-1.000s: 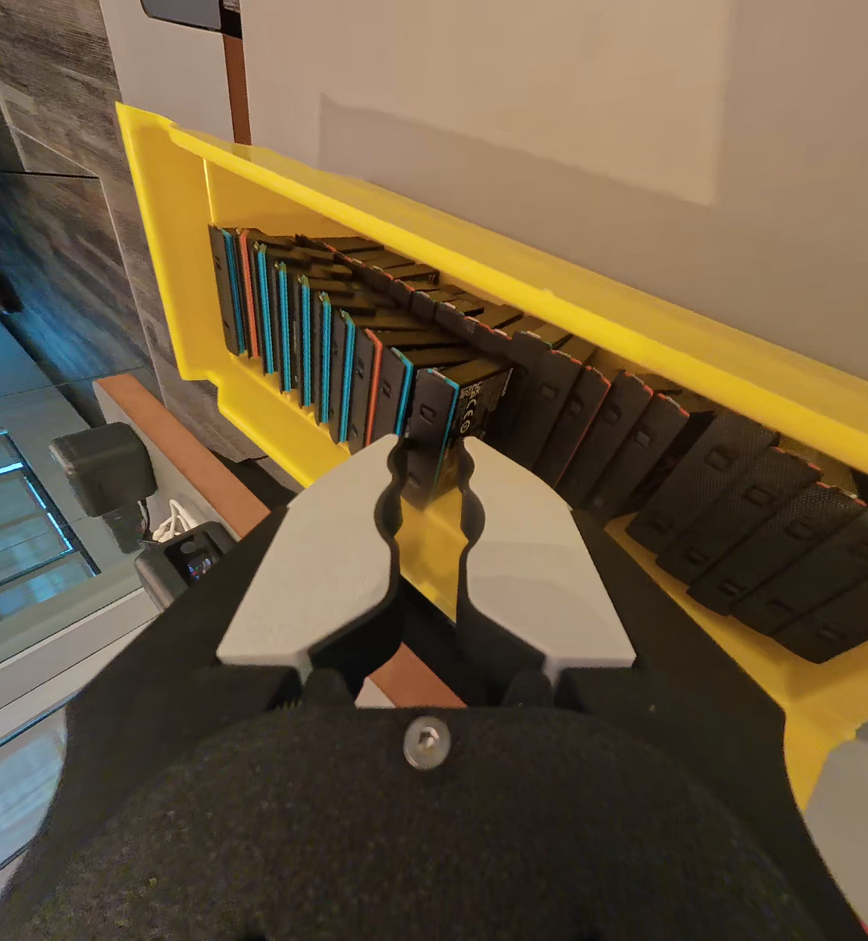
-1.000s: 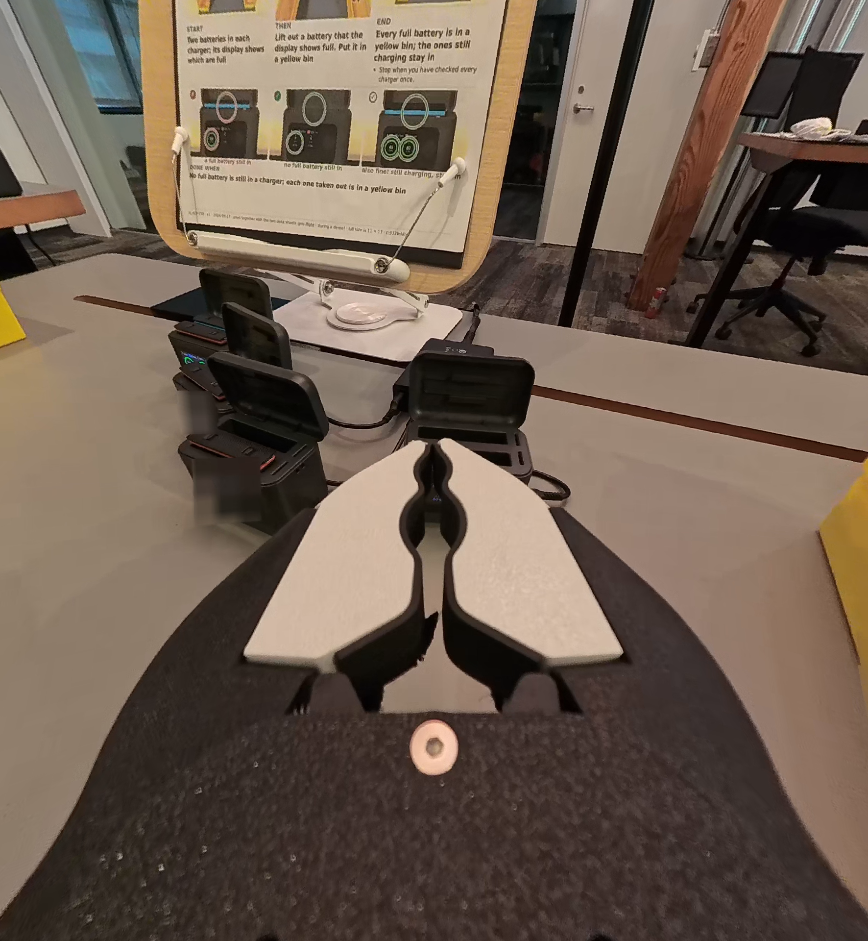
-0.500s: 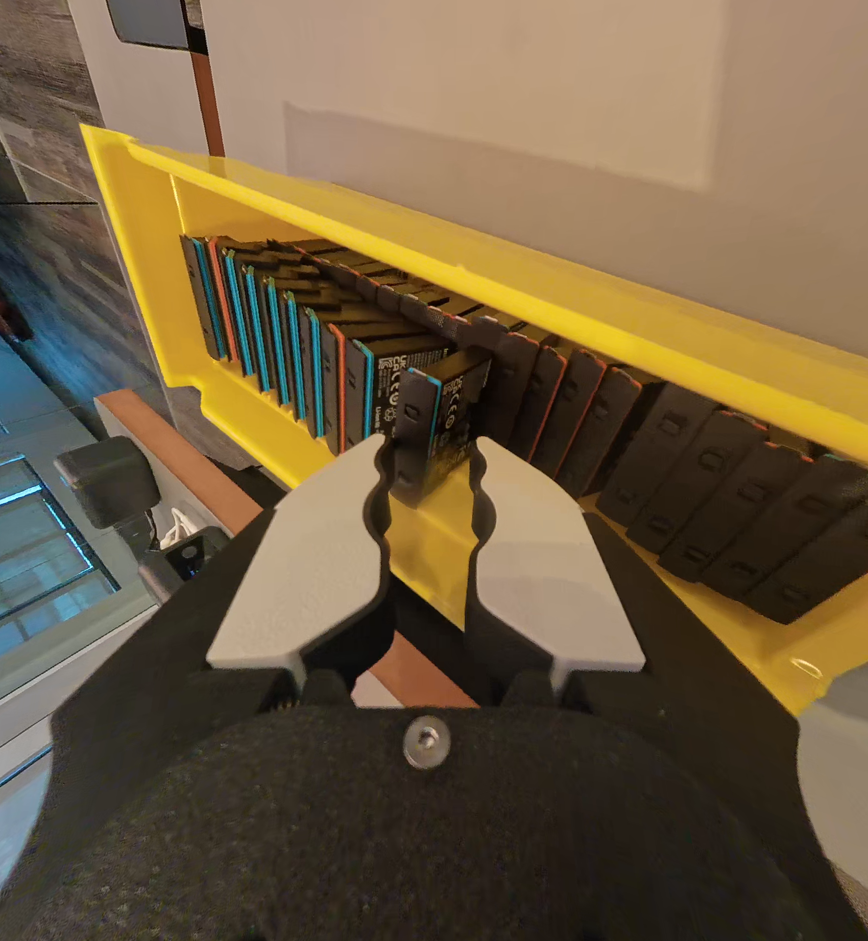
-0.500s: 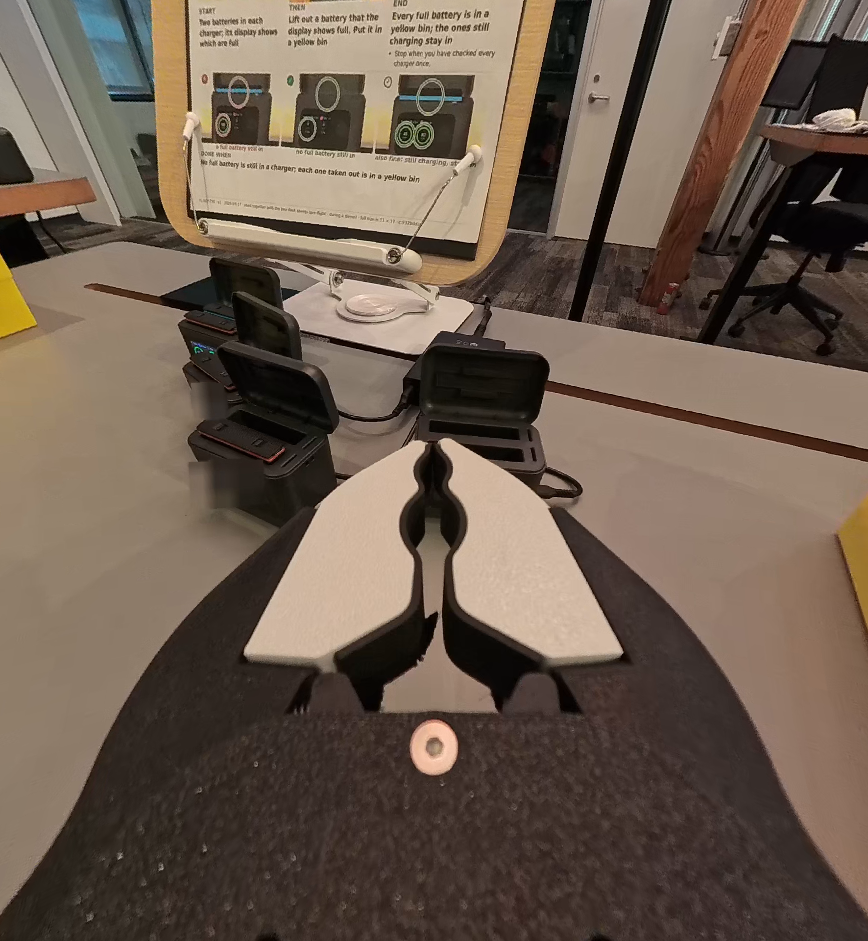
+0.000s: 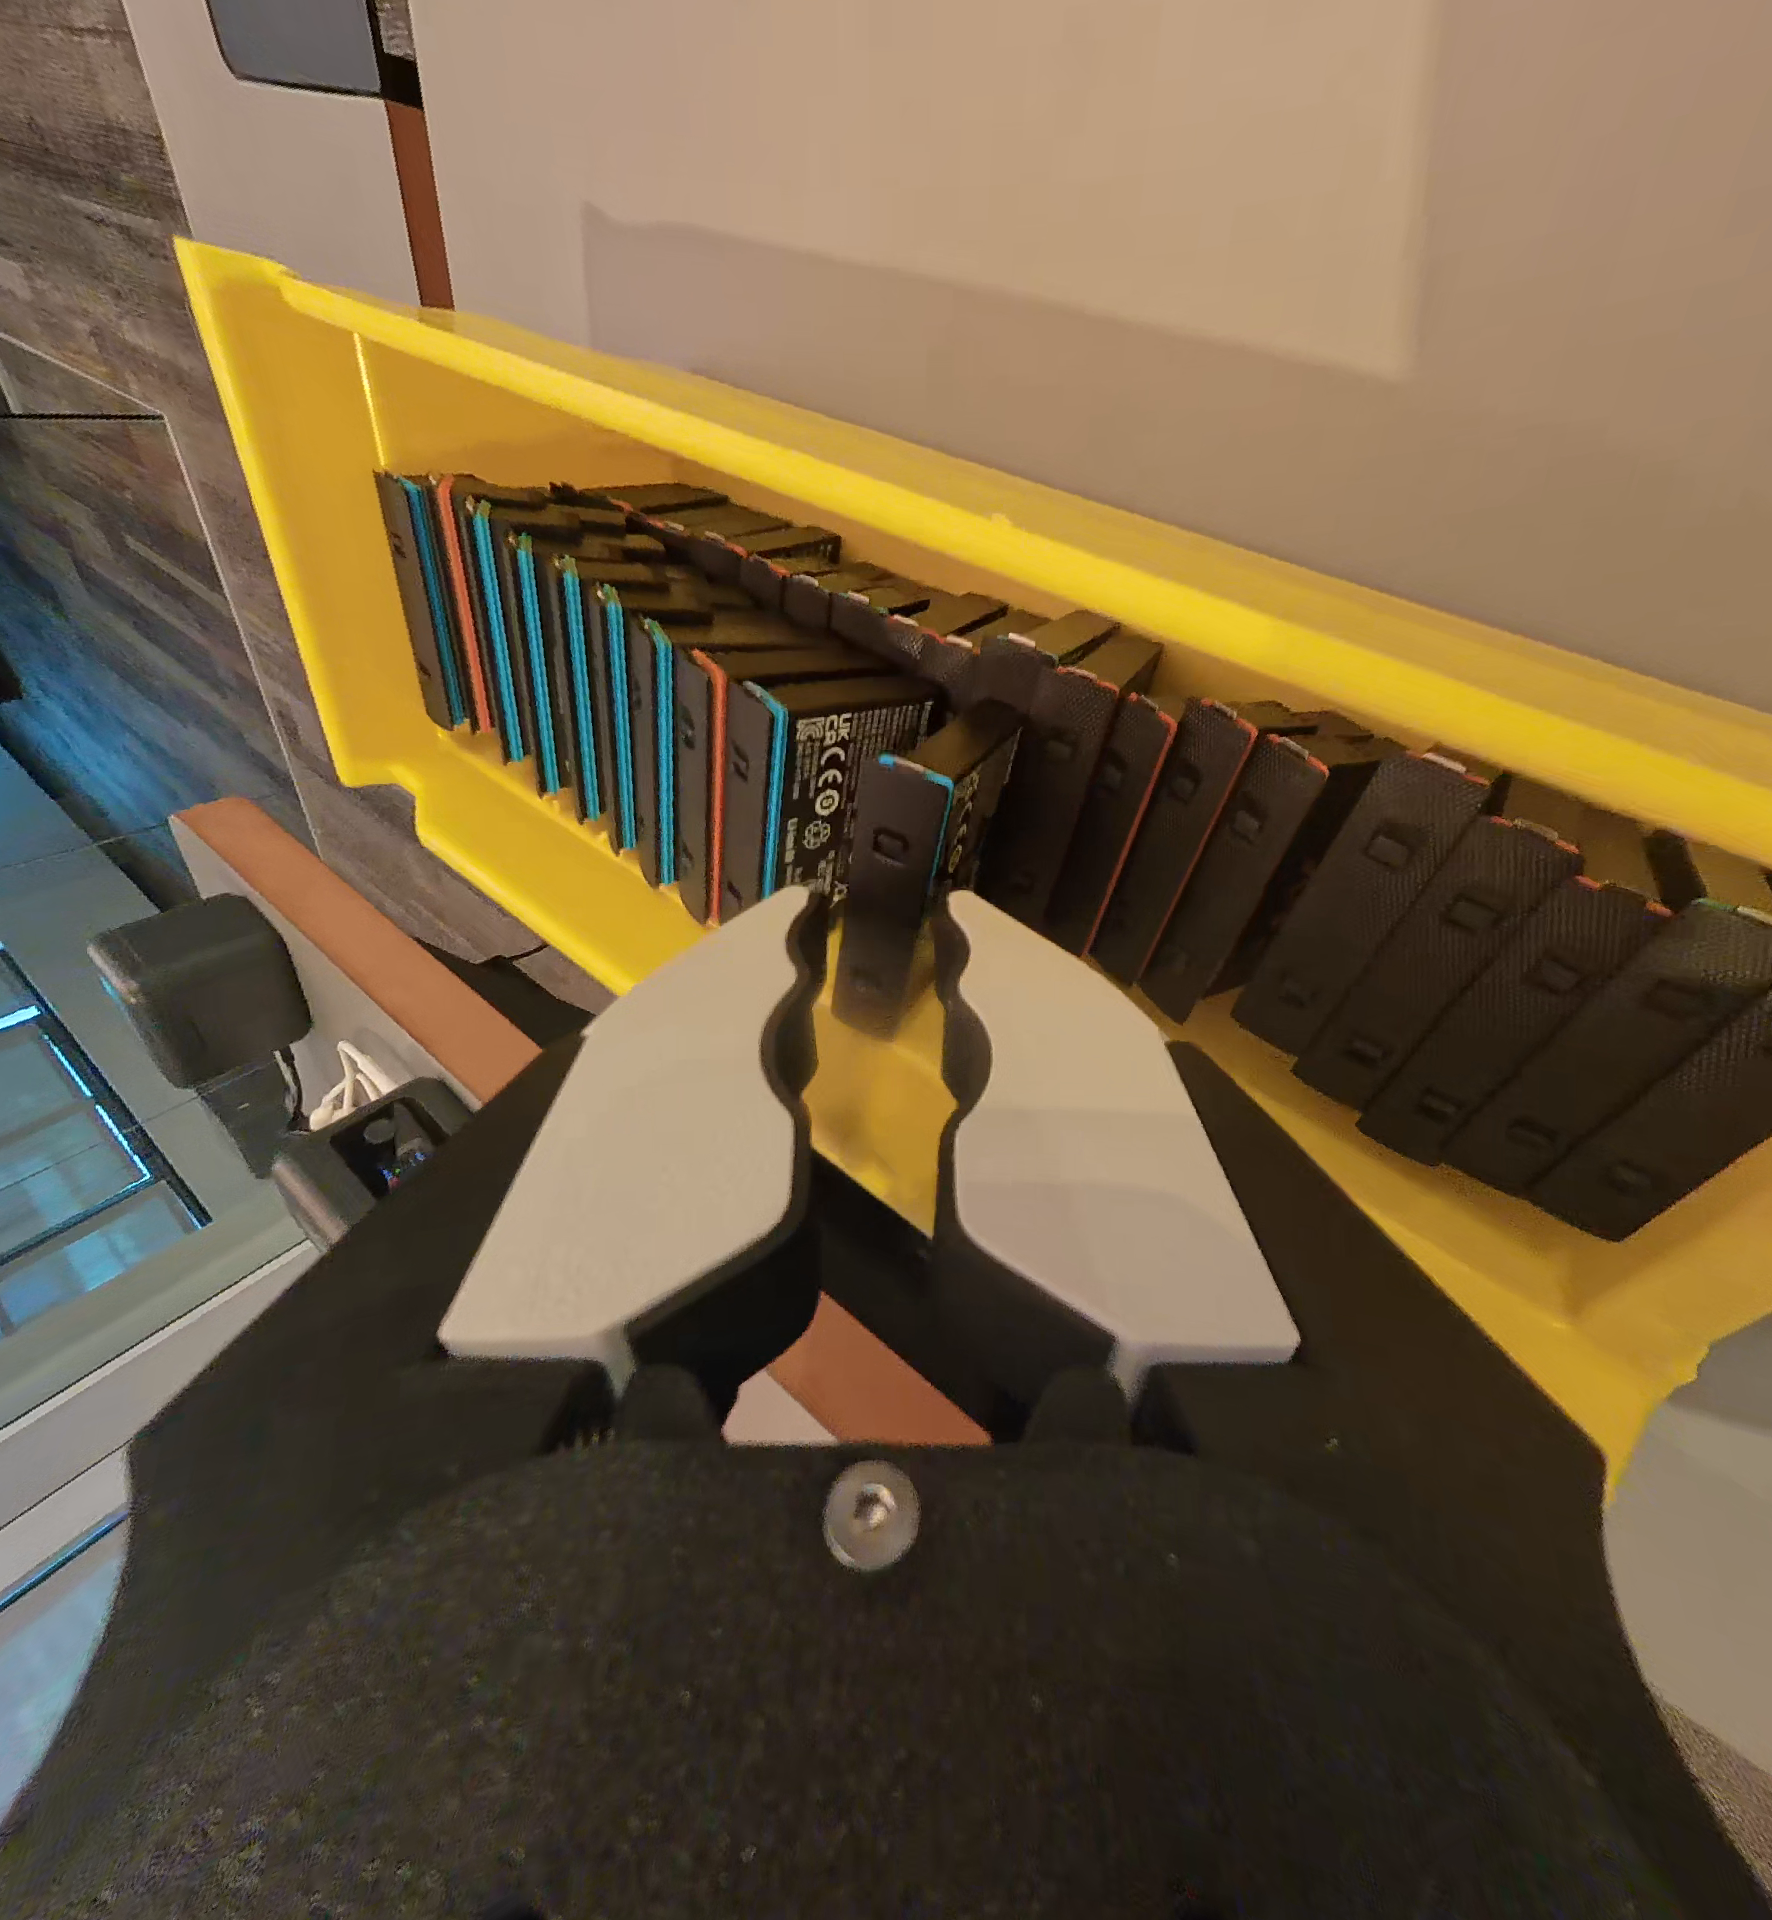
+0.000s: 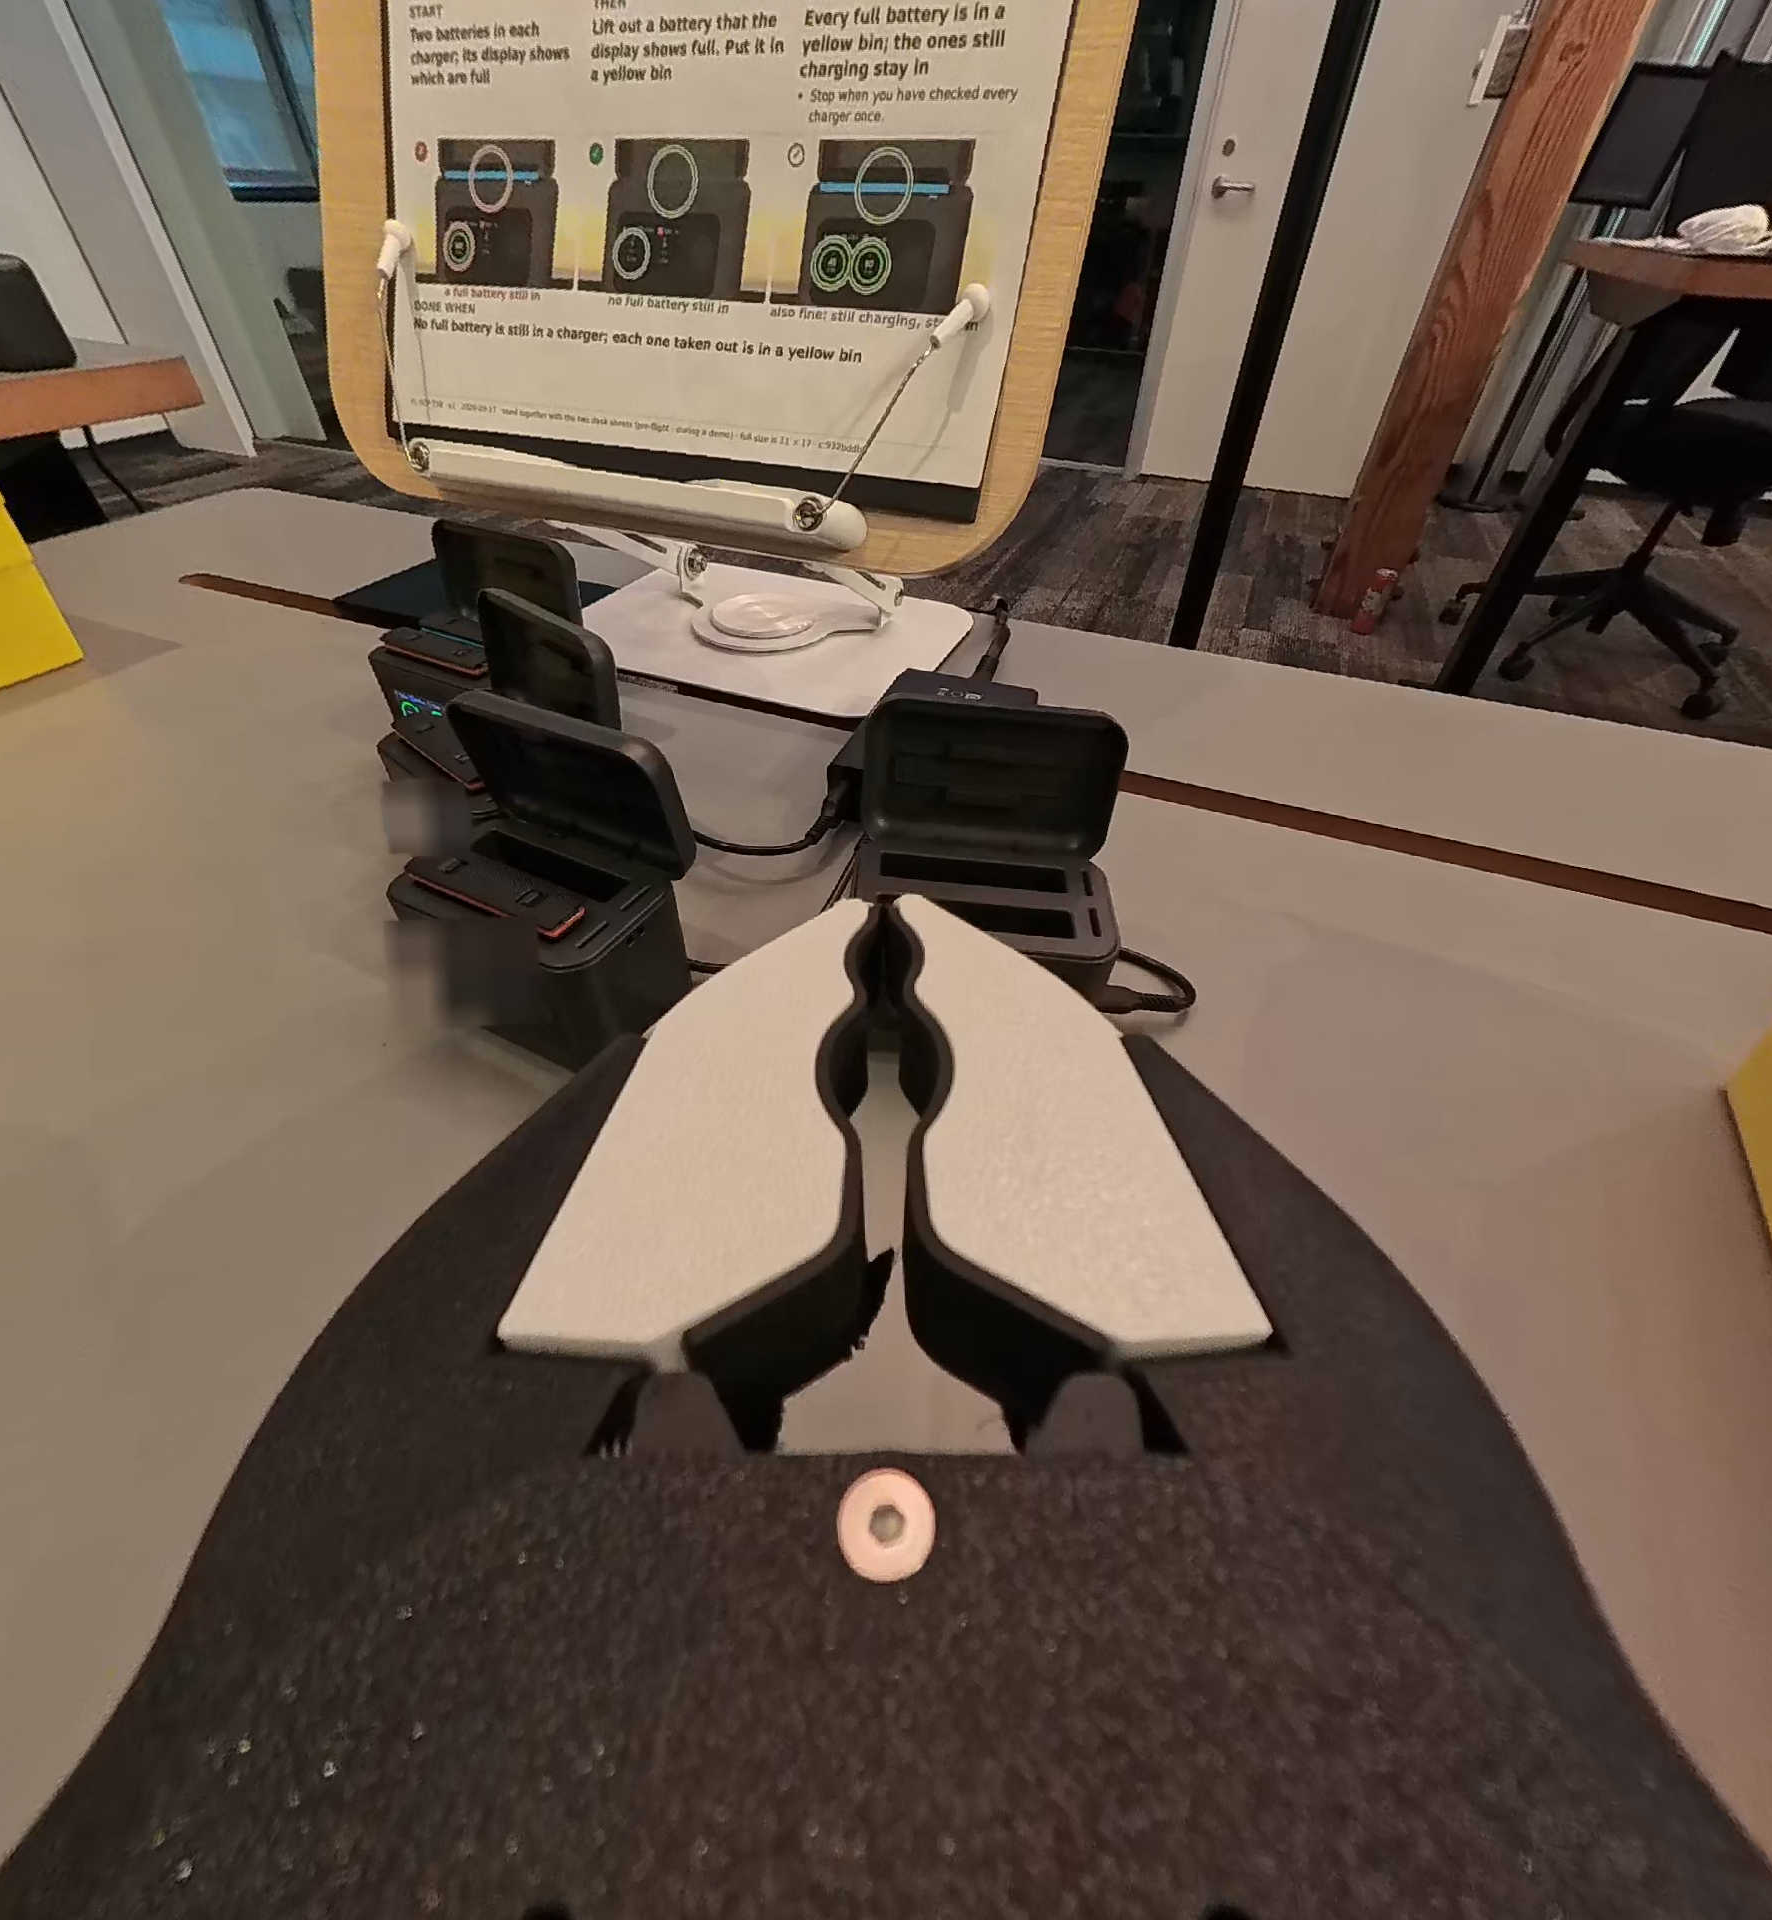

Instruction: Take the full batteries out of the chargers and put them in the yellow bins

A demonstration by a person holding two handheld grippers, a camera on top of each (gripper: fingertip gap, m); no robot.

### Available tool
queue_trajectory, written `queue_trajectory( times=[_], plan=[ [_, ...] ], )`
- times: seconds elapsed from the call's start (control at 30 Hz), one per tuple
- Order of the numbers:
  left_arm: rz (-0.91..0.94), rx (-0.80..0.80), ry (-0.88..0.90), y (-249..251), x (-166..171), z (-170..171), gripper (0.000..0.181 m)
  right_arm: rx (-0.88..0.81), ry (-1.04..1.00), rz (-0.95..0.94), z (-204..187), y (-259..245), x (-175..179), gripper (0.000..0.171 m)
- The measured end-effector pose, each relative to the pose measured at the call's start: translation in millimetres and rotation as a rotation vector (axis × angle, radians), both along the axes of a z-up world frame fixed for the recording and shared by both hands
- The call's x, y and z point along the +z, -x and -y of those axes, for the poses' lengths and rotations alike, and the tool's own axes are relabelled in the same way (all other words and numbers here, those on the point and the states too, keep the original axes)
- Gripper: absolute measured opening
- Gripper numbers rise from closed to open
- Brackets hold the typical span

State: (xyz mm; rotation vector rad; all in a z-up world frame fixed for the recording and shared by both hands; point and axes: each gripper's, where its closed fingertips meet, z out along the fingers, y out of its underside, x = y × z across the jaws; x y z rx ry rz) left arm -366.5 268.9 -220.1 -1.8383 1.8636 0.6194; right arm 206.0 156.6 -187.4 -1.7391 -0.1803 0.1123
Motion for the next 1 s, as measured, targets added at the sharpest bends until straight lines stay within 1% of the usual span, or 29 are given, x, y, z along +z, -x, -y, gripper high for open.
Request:
queue_trajectory(
  times=[0.1, 0.13, 0.2, 0.3, 0.4, 0.47, 0.53, 0.63, 0.73, 0.87, 1.0],
  plan=[
    [-0.029, 0.003, 0.015, -1.1, -6.0, -1.1, 0.026, 0.003, 0.003, 0.002, 0.1, 0.7, -0.6, 0.000],
    [-0.043, 0.002, 0.026, -0.8, -9.2, -0.5, 0.026, 0.003, 0.003, 0.002, 0.1, 0.8, -0.7, 0.000],
    [-0.065, 0.000, 0.053, -0.1, -15.5, 2.1, 0.018, 0.003, 0.002, 0.001, 0.3, 0.6, -0.4, 0.000],
    [-0.082, 0.001, 0.064, 0.7, -15.2, 3.8, 0.016, 0.002, 0.003, -0.001, 0.2, 0.1, -0.7, 0.000],
    [-0.060, 0.018, 0.066, 1.1, -4.2, 6.5, 0.016, 0.002, 0.003, -0.002, 0.2, -0.2, -0.6, 0.000],
    [-0.035, 0.025, 0.028, -0.3, 11.9, 6.2, 0.016, 0.006, -0.003, -0.002, 0.7, 0.4, 0.6, 0.000],
    [0.035, 0.017, -0.024, -11.9, 33.0, 7.1, 0.016, 0.022, -0.020, -0.001, 2.0, 3.2, 4.1, 0.000],
    [0.211, -0.042, -0.077, -55.3, 65.3, 18.3, 0.016, 0.077, -0.063, 0.022, 5.7, 13.9, 11.7, 0.000],
    [0.336, -0.154, -0.104, -114.1, 83.6, 40.0, 0.016, 0.158, -0.119, 0.080, 13.0, 31.8, 21.0, 0.000],
    [0.434, -0.312, -0.070, -198.9, 80.6, 79.3, 0.016, 0.284, -0.187, 0.197, 26.9, 61.4, 29.9, 0.000],
    [0.496, -0.441, -0.001, -276.1, 60.1, 114.6, 0.016, 0.462, -0.202, 0.320, 44.0, 100.7, 21.9, 0.014]
  ],
)
